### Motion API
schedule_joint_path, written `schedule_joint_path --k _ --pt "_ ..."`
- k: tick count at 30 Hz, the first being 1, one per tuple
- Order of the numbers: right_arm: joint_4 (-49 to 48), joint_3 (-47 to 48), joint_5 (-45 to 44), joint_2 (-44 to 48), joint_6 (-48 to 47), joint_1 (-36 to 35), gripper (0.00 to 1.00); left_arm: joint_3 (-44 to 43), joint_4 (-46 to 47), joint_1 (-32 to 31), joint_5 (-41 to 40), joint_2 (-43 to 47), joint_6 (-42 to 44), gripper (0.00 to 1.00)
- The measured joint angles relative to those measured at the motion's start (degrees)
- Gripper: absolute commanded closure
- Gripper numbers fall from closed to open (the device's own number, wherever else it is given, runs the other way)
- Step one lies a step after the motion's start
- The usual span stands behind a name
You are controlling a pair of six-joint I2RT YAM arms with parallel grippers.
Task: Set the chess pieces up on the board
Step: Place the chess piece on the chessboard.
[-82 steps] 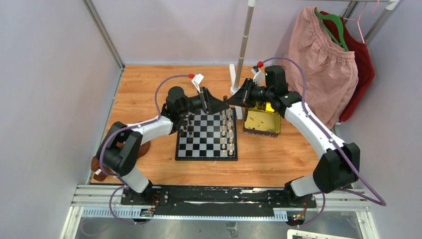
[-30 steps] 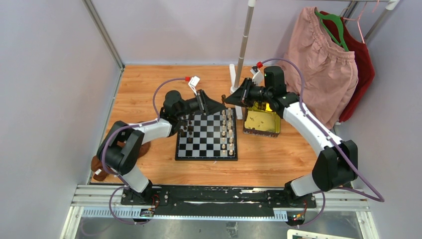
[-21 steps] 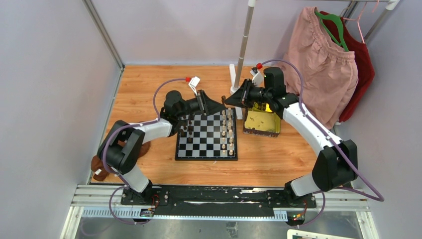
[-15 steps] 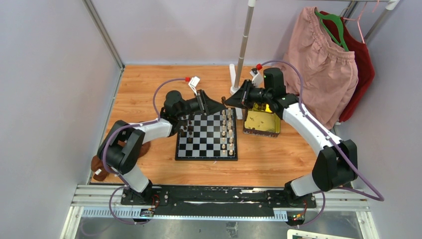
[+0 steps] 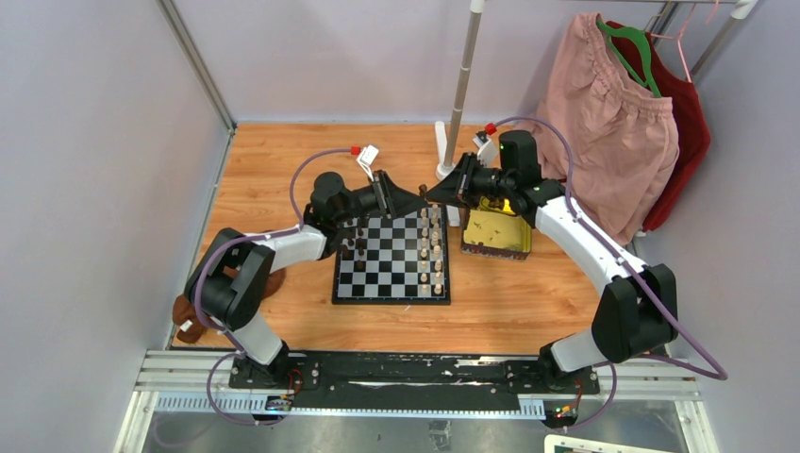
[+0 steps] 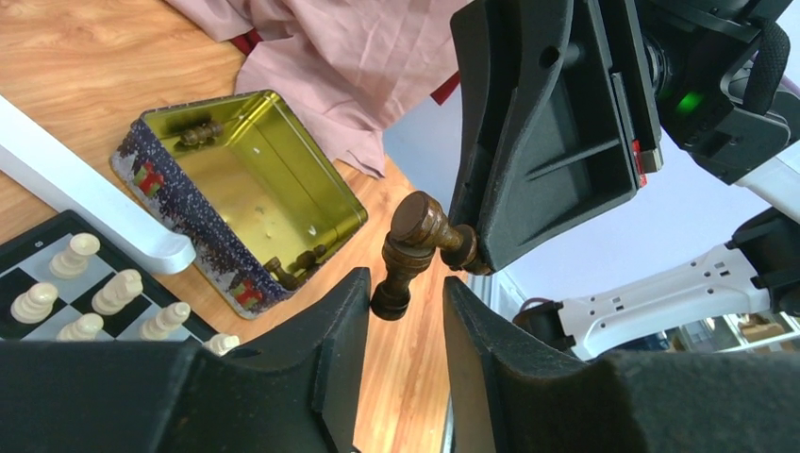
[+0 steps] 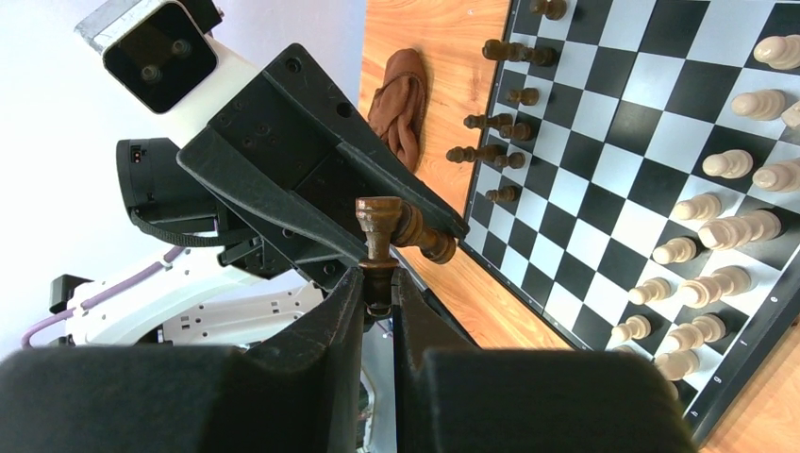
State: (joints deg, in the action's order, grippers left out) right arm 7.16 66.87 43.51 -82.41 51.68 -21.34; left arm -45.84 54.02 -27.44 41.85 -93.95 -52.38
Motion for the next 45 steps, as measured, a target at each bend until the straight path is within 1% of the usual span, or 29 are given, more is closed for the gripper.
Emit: schedule_joint_path --k 5,15,20,24,26,33,37,38,45 --pt "-0.4 0.0 0.0 0.0 0.3 0.0 1.00 0.7 0.4 0.0 0.2 0.0 -0.5 0.77" --pt "-0.8 0.0 0.0 0.0 0.9 0.0 1.00 0.9 1.2 0.0 0.2 0.0 -0.6 0.86" --pt "-0.8 0.0 0.1 0.0 0.9 0.0 1.00 0.9 1.1 0.0 0.2 0.0 -0.5 0.93" --pt "-0.8 0.0 0.1 0.0 0.9 0.0 1.00 0.9 -2.0 0.0 -0.3 0.4 1.2 0.97" --pt "-0.8 0.0 0.0 0.0 0.8 0.0 1.00 0.9 -5.7 0.0 -1.0 1.3 3.2 0.99" --pt "0.6 0.4 0.0 -0.2 -1.5 0.0 1.00 0.7 -21.9 0.0 -5.5 7.0 12.3 1.00" --pt "3.9 3.1 -0.4 -1.6 -5.0 0.0 1.00 -1.8 -35.5 0.0 -10.1 10.4 19.0 1.00" --pt "5.1 4.1 -0.7 -1.9 -6.2 0.0 1.00 -3.1 -40.1 0.0 -11.8 11.3 21.0 1.00" --pt "13.3 11.4 -3.8 -5.8 -14.9 -2.0 1.00 -9.6 -60.3 0.0 -20.9 16.7 29.9 1.00"
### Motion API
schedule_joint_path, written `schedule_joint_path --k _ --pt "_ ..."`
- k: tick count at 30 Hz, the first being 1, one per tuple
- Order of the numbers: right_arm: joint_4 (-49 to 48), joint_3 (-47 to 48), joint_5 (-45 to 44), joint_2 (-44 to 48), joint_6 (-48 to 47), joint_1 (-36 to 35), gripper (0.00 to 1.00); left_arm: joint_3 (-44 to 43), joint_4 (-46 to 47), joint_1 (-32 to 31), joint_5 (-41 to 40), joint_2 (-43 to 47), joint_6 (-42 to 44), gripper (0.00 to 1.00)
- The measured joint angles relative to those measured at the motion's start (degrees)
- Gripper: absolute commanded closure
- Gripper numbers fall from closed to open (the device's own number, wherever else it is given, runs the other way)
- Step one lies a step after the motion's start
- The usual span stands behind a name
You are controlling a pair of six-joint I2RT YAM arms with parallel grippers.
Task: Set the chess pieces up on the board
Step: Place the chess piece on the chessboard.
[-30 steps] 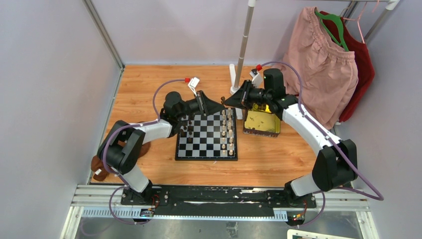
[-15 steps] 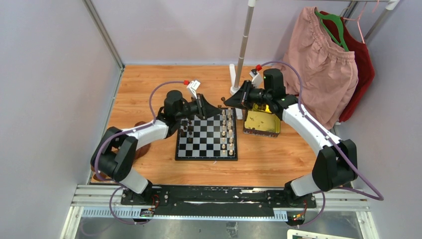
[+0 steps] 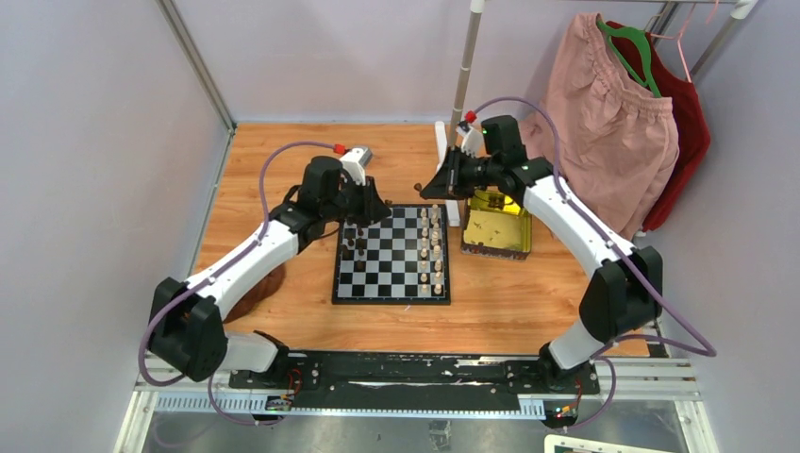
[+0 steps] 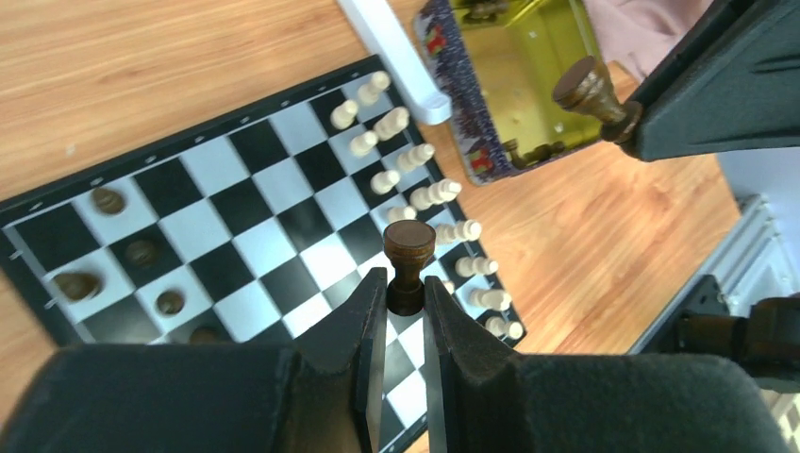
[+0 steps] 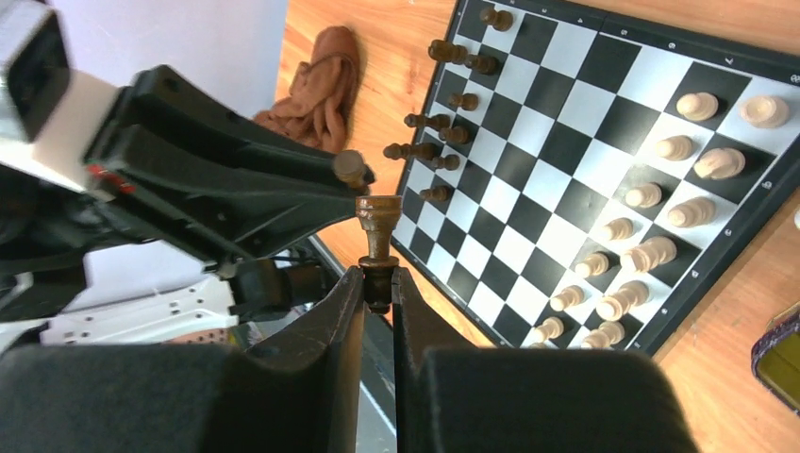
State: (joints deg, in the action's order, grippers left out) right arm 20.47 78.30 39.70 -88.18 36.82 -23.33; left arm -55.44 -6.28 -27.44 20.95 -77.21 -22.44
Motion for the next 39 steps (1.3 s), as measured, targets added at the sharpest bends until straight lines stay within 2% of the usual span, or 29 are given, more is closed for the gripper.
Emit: schedule_joint_path --k 7,16,20,21,29,35,39 --pt "8.1 9.0 -4.5 -8.3 -9.2 -6.5 1.00 -1.6 -12.9 0.0 -8.8 6.6 2.4 1.00" --pt "21.4 22.9 -14.0 -18.7 -20.1 -14.1 1.00 -1.6 -20.7 0.0 -17.6 16.3 0.9 1.00" --pt "27.9 30.1 -18.4 -23.8 -23.6 -17.0 1.00 -1.5 -22.2 0.0 -20.4 20.0 -0.7 1.00" --pt "31.7 33.9 -21.3 -27.5 -25.8 -18.6 1.00 -1.2 -22.9 0.0 -22.0 22.3 -1.6 1.00" --pt "45.5 47.2 -28.2 -39.5 -30.5 -20.7 1.00 -0.4 -23.8 0.0 -24.3 27.2 -3.5 1.00" --pt "52.5 52.4 -32.5 -44.5 -32.2 -21.0 1.00 -0.4 -23.9 0.0 -24.4 27.5 -3.8 1.00" --pt "54.8 52.6 -34.3 -45.4 -32.5 -21.3 1.00 -0.4 -23.9 0.0 -24.4 27.6 -3.8 1.00"
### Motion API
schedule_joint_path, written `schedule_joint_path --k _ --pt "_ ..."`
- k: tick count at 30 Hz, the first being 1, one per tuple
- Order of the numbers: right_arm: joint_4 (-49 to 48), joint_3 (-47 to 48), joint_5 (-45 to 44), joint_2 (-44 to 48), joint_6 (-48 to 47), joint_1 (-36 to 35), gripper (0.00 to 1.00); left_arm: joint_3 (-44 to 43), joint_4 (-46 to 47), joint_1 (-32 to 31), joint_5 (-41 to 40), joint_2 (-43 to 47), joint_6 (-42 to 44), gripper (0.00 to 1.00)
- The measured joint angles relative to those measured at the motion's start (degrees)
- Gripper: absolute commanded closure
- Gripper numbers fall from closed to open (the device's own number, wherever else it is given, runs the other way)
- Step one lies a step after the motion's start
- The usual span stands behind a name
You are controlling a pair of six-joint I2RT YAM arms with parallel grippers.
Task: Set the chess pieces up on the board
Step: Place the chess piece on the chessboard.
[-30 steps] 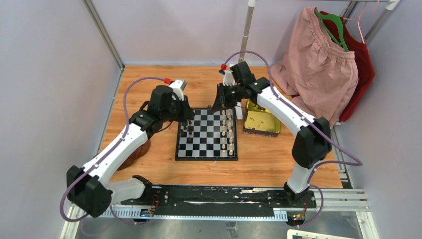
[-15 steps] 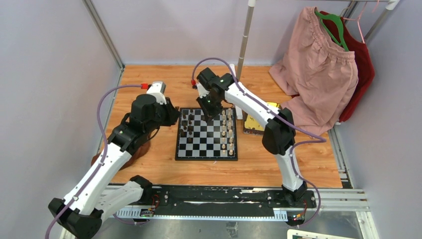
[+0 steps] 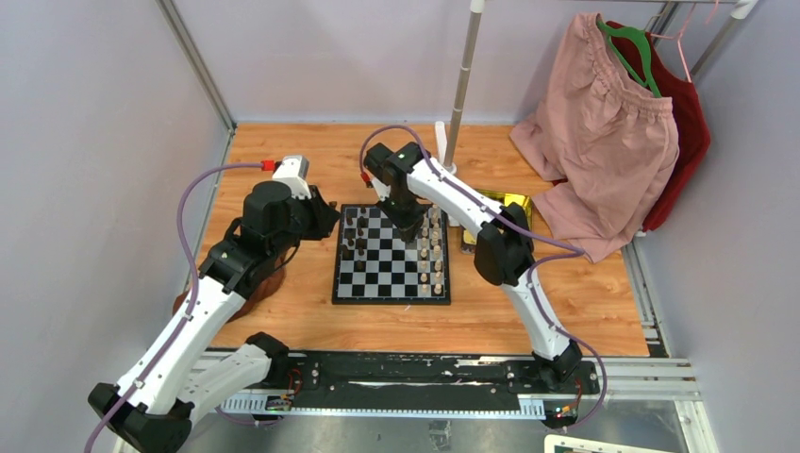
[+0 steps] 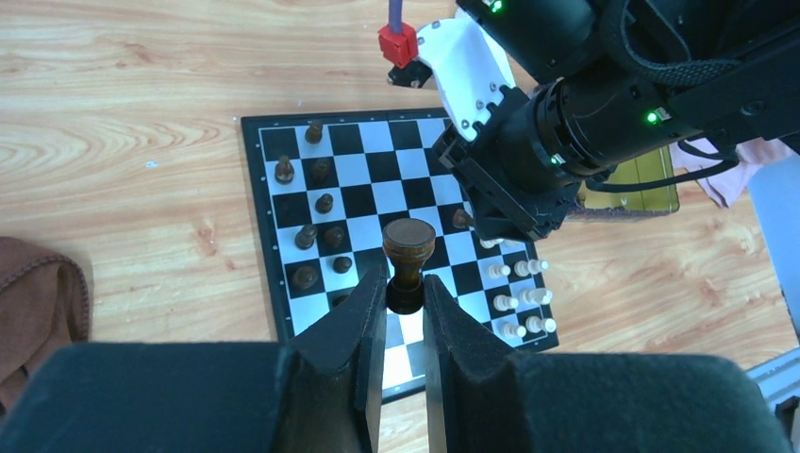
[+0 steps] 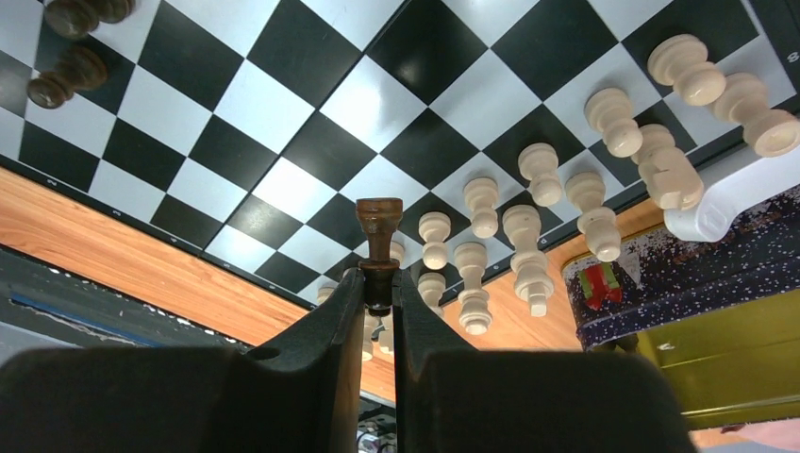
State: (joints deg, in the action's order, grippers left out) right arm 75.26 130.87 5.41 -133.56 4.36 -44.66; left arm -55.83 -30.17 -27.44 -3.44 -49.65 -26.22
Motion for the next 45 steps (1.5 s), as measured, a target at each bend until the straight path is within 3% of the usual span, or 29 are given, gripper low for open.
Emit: schedule_joint_path --k 15,21,35,45 --pt "1.8 0.0 0.2 -5.0 -0.7 -1.5 1.00 -0.1 0.0 0.0 0.0 0.3 0.0 1.00" --pt "2.0 0.0 0.6 -5.1 -0.8 -1.6 0.93 -0.4 0.0 0.0 0.0 0.3 -0.2 1.00" --pt "2.1 0.1 0.6 -5.1 -0.8 -1.6 0.91 -0.7 0.0 0.0 0.6 -0.8 -0.5 1.00" --pt "2.4 1.9 0.6 -5.1 -0.8 -1.6 0.81 -0.7 0.1 0.0 0.7 -0.8 -0.9 1.00"
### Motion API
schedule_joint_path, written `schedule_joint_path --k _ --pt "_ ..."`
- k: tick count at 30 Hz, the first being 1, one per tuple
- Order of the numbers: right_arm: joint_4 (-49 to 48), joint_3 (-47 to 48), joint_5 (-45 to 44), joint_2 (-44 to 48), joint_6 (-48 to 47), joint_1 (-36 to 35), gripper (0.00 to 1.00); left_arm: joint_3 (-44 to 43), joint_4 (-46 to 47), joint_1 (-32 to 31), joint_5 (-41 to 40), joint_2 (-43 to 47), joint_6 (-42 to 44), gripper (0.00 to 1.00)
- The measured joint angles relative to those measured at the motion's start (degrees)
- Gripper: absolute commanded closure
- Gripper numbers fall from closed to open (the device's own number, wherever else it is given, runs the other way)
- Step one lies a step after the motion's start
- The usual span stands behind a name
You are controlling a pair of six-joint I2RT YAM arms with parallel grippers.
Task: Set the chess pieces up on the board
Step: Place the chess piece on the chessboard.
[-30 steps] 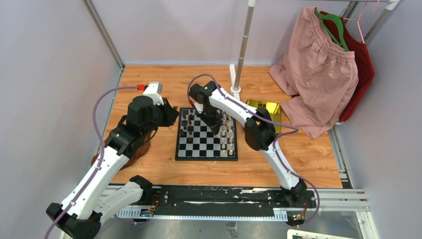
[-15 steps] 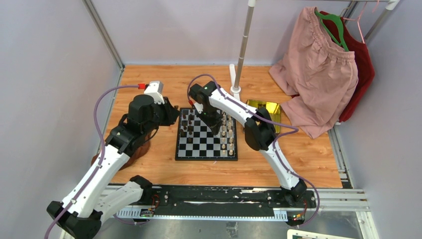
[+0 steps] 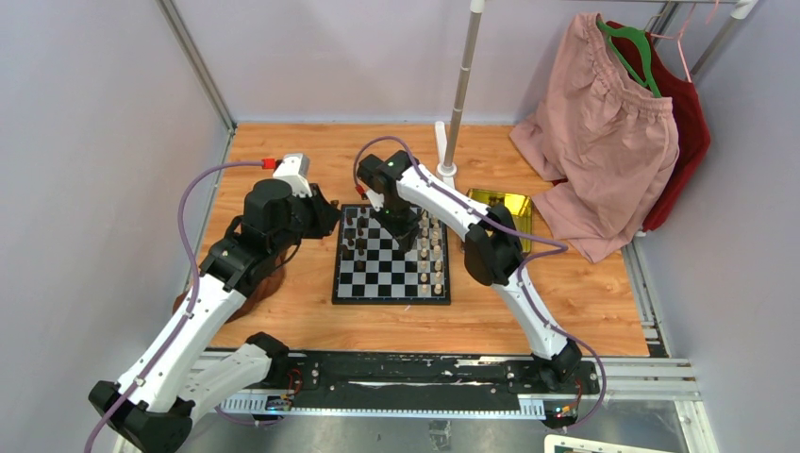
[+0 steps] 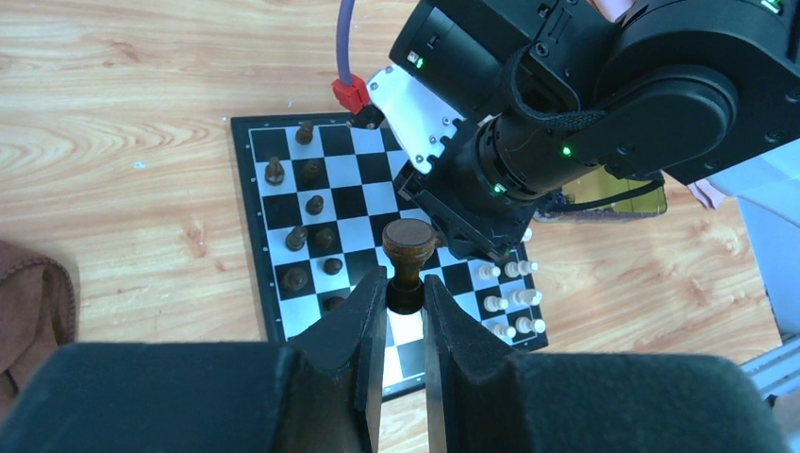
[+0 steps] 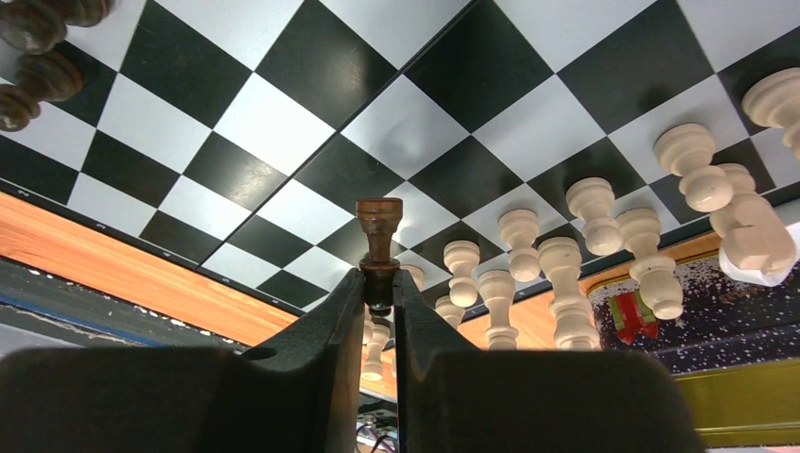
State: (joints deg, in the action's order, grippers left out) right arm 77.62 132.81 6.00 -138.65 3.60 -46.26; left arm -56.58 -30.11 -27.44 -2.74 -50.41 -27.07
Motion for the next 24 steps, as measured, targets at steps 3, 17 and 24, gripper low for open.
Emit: schedule_joint_path --k 3,17,24 --pt "0.0 1.0 0.0 0.0 0.0 0.0 0.79 0.0 0.0 0.0 0.0 0.0 0.0 1.00" --pt "0.0 1.6 0.3 0.0 0.1 0.0 0.66 0.0 0.6 0.0 0.2 0.0 -0.6 1.00" --pt "0.0 2.1 0.3 0.0 0.1 0.0 0.66 0.0 1.0 0.0 0.2 0.0 -0.6 1.00"
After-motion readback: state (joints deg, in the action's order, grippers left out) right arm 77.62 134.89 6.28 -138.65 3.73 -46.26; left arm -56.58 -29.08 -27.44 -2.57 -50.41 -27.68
